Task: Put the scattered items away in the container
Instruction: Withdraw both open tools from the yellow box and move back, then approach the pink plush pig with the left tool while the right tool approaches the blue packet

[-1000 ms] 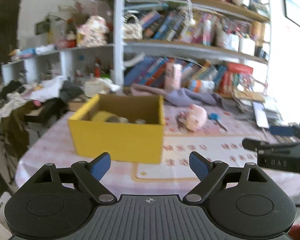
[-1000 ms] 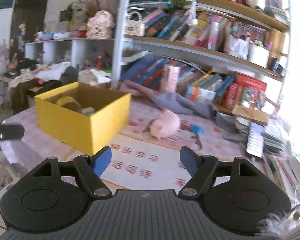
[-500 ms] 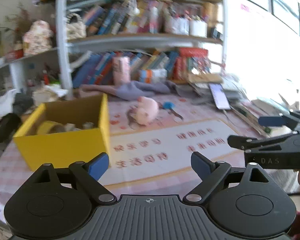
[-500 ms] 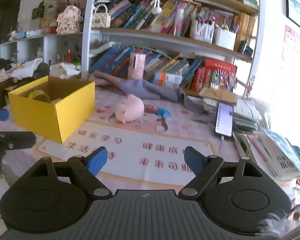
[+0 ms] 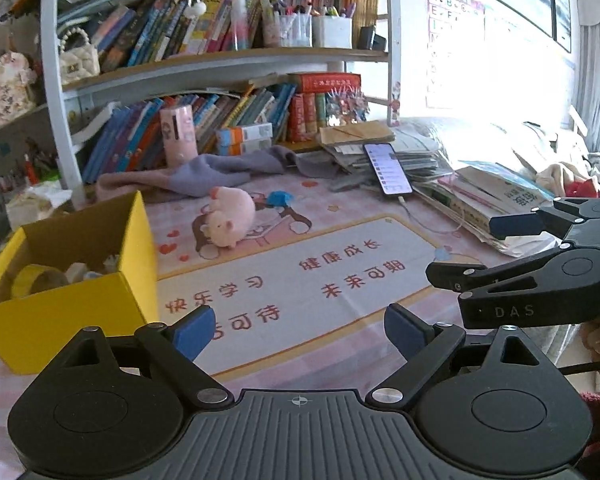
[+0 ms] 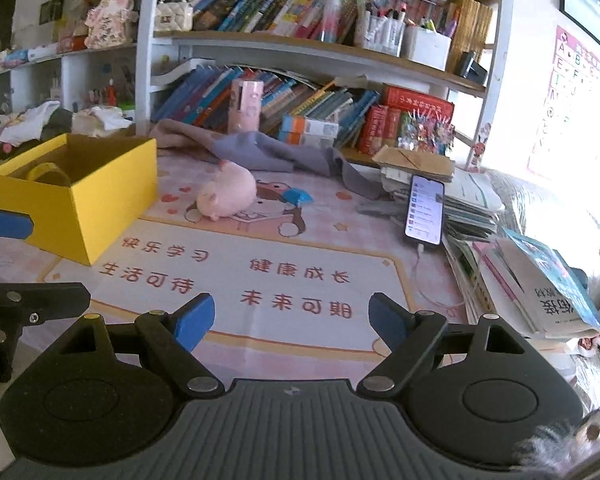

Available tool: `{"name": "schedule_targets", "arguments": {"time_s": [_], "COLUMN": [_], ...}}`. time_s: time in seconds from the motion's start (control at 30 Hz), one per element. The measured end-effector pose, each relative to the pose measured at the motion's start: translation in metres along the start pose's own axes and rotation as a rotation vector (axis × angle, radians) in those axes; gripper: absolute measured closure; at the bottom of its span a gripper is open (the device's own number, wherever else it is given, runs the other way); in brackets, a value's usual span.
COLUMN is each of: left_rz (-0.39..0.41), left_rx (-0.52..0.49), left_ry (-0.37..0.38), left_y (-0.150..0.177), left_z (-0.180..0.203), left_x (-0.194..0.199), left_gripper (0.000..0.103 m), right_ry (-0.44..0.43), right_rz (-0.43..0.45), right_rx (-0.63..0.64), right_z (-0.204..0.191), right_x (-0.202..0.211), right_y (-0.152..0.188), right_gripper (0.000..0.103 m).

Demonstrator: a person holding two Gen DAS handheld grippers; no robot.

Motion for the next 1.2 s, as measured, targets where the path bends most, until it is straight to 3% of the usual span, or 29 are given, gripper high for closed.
{"name": "schedule_targets", "arguments": {"time_s": [0.23,0.57,0.93,1.2], "left_rz": [-0.025,-0.066,-0.058,-0.050], "left_rx": [-0.012,0.033,0.054,0.090], "left_ry": [0.013,-0.026,-0.106,-0.210], "left_y": [-0.006,-0.020,-0.066,-0.105], "left_z": [0.006,-0.005,-0.006,-0.015], "left_x": [-0.022,-0.061,-0.119,-0.180], "left_gripper": [0.009,0.009,0.009,0.009], "right_ry": [0.003,-0.053,-0.103,-0.179], "right_rz": [-0.033,-0.053,-0.025,-0.007], "right_rx": [-0.010,0.010,0.017,0.032], "right_z": [0.014,0.022,0.060,0.097], "right_x": [-0.018,-0.063,-0.128,-0.199], "right_y": [0.003,-0.010,-0.044,-0.070], "right_gripper": [0.019,0.019,0.019,0.019]}}
Point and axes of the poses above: each gripper's, at about its wrist camera, not at the fingertips, and x roughly against the way its jaws point, z to its right, y to its underside, the point moved 4 cm from there along -x, roughly the way its jaws point, and after that the axes turned 15 degrees about x, right-handed, at the moved point
